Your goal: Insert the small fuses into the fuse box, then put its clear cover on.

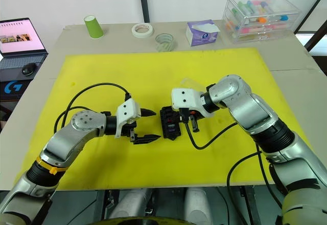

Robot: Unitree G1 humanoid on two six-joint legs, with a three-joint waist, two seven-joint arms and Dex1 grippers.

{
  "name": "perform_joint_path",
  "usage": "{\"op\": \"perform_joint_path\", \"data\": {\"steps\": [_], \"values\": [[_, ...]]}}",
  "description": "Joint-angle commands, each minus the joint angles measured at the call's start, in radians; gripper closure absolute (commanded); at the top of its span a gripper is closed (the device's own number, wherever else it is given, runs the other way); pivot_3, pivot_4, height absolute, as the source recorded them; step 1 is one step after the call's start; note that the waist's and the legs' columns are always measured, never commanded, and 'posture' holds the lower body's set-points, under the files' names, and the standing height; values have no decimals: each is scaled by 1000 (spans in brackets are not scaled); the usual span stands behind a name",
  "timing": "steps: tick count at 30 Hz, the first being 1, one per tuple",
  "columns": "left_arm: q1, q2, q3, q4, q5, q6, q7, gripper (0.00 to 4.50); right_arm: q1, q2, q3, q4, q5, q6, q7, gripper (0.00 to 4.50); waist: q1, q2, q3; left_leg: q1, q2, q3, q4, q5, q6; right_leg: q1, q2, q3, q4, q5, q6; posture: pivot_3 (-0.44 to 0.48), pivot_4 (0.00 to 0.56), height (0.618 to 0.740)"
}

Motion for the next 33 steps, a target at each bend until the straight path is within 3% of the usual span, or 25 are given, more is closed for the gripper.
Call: {"op": "perform_joint_path", "data": {"steps": [1, 14, 33], "values": [[-7, 1, 13, -38, 0, -9, -1, 32, 1, 8, 27, 13, -35, 17, 0, 4500, 0, 0, 0, 0, 0, 0, 0, 0, 0, 0, 0, 0, 0, 0, 0, 0, 150, 740], [-5, -4, 10, -34, 12, -17, 3, 32, -14, 11, 92, 42, -104, 42, 3, 4500, 0, -7, -7, 3, 0, 0, 0, 0, 0, 3, 0, 0, 0, 0, 0, 0, 150, 740], [-5, -12, 3, -27, 26, -31, -3, 32, -58, 40, 15, -2, -29, 125, 35, 4500, 0, -8, -7, 4, 0, -1, 0, 0, 0, 4, 0, 0, 0, 0, 0, 0, 150, 740]]}}
